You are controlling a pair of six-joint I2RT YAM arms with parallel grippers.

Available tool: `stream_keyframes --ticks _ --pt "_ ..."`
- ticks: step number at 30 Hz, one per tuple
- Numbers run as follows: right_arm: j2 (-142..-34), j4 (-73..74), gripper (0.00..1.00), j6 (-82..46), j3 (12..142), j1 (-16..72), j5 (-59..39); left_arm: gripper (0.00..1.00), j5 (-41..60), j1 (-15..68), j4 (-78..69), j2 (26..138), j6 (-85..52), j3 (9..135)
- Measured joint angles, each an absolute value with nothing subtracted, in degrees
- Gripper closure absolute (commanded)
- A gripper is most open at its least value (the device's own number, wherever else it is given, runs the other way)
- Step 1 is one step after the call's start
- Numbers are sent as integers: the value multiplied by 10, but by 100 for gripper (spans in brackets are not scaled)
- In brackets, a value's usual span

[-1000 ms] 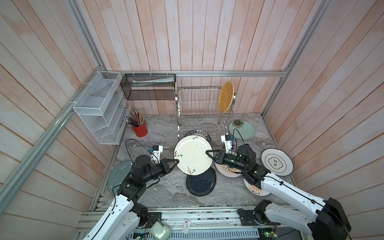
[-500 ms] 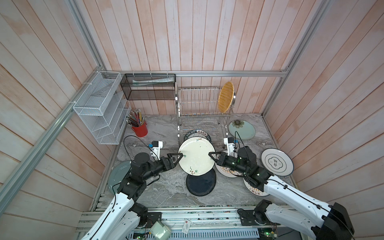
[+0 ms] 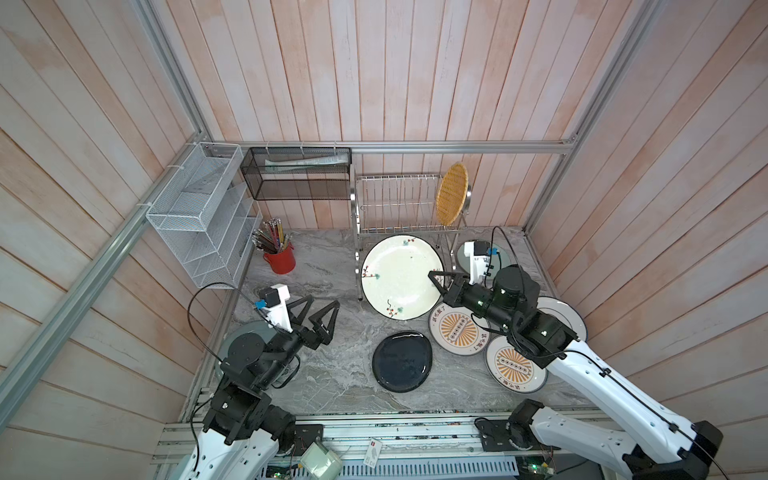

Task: Load the plates into the dish rack
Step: 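Carry the cream plate to the dish rack with the right gripper while the left withdraws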

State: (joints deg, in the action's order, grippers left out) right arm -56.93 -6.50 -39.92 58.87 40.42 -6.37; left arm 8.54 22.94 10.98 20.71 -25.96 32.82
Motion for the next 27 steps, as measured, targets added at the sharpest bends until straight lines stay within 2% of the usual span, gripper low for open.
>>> stream_keyframes --ticks 5,12,23,27 --pt "-627 -106 100 -348 712 404 -41 0 33 229 163 142 -215 287" --pt "-730 -170 100 -276 874 396 38 0 8 229 194 126 -199 290" --pt "-907 -255 100 -158 1150 352 214 0 63 229 196 161 -195 290" --pt "-950 -267 100 -112 1206 346 277 0 94 229 185 145 -191 289"
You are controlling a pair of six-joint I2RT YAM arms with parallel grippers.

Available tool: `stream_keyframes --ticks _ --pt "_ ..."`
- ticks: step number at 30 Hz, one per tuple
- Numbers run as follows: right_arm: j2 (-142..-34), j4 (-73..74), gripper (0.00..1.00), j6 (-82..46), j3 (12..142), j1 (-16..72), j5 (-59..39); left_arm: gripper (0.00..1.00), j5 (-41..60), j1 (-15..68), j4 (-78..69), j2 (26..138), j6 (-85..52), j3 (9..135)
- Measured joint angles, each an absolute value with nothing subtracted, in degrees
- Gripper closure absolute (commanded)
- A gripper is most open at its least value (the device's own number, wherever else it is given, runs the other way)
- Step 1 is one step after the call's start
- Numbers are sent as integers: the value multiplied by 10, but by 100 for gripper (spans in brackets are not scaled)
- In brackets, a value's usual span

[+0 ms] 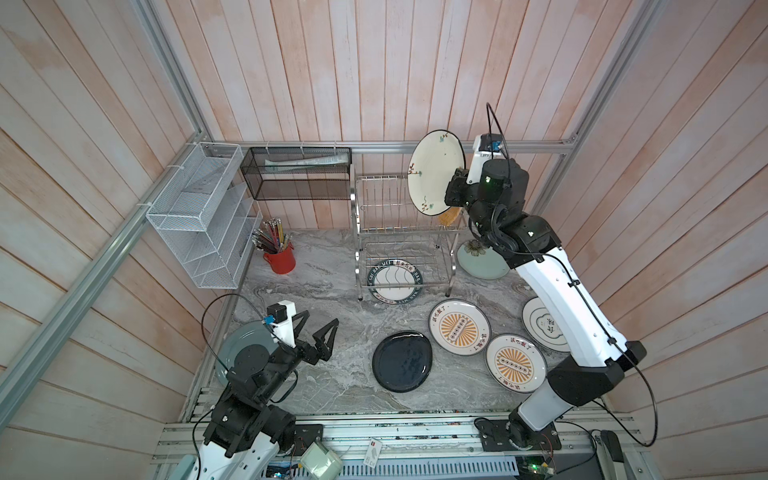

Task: Load the plates into the dish rack
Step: 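Carry the cream plate to the dish rack with the right gripper while the left withdraws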

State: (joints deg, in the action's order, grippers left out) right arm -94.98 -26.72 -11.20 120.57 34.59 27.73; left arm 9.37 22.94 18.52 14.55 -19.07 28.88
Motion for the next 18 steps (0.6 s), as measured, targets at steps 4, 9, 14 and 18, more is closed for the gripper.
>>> stream_keyframes --ticks 4,9,14,18 --pt "-995 -284 100 -64 1259 342 329 0 117 229 168 111 -183 283" --pt "-1062 -303 100 -8 1344 338 366 0 130 229 157 95 -176 279" --pt "-1096 -314 100 30 1372 337 388 0 134 229 156 98 -175 279" --pt "-1104 -325 100 44 1372 336 398 0 140 229 156 103 -174 279"
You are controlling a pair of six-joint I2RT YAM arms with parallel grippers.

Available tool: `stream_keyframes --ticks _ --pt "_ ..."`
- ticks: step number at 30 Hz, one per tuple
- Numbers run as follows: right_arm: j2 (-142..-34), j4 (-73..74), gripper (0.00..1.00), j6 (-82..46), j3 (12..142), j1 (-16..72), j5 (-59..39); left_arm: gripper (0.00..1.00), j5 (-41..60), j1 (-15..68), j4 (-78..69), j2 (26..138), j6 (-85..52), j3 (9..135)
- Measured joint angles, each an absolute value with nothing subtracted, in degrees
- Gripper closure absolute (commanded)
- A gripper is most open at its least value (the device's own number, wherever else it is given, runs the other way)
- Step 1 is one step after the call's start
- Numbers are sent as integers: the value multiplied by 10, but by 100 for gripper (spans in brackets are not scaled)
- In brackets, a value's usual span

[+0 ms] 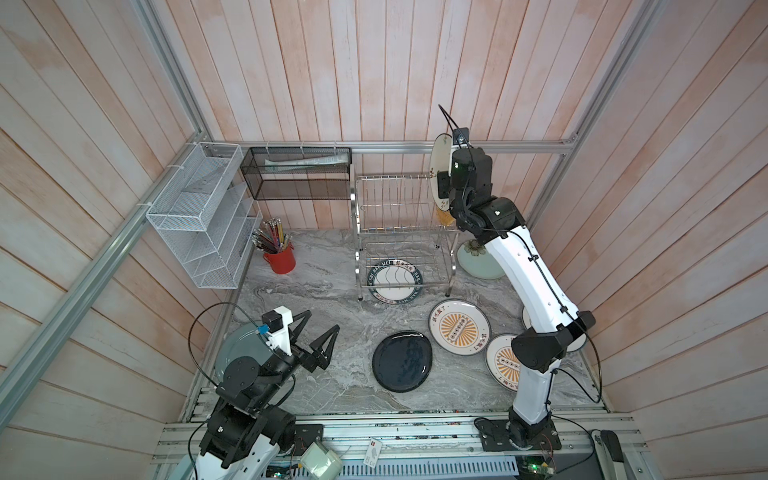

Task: Load the plates into the dish rack
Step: 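Lower the cream plate into the rack slot beside the yellow tray with the right gripper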

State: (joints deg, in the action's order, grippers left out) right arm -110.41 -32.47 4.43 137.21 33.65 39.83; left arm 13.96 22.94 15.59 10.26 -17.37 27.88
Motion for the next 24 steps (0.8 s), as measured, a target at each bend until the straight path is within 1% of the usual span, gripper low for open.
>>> stream_keyframes --ticks 11,24 --pt "-1120 -348 100 37 1372 336 404 0 147 229 155 108 -173 279" --pt "-1140 -402 100 0 1395 336 407 0 147 229 154 108 -173 279"
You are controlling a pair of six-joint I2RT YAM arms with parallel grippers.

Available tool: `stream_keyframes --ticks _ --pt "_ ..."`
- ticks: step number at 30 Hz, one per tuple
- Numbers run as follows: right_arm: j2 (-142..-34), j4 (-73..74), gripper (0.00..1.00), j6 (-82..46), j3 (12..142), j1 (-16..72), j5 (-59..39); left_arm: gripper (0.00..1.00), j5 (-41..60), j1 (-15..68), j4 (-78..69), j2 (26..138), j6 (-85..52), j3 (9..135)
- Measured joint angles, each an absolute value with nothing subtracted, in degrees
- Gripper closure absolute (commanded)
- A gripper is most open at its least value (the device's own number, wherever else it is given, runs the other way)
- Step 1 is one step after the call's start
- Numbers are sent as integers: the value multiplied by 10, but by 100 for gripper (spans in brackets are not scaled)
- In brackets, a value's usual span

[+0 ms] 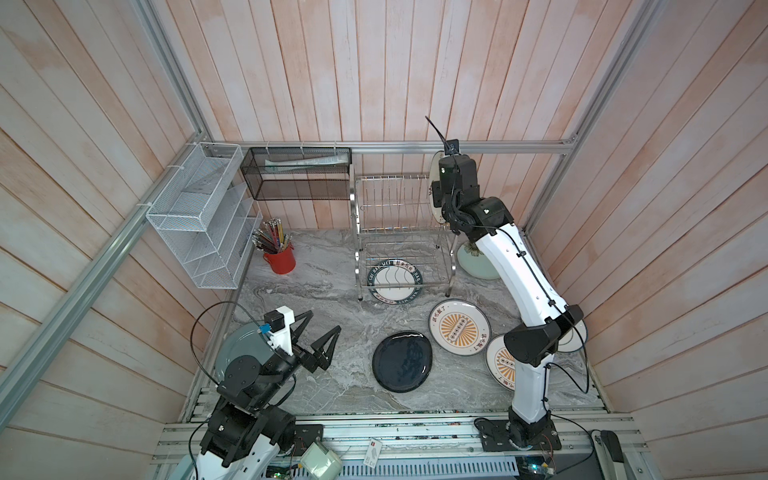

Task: Load the plates into the dish rack
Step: 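Lower the cream plate into the rack slot beside the yellow tray with the right gripper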

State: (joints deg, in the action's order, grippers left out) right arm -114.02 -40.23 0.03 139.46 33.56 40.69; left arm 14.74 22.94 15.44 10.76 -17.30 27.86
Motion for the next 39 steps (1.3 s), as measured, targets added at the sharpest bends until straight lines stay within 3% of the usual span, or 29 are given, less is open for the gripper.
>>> stream_keyframes --ticks 19,39 --pt "-1146 -452 100 -45 1423 341 421 0 150 229 154 108 -173 278" --pt "-1151 -411 100 -28 1430 358 482 0 150 229 154 108 -173 278"
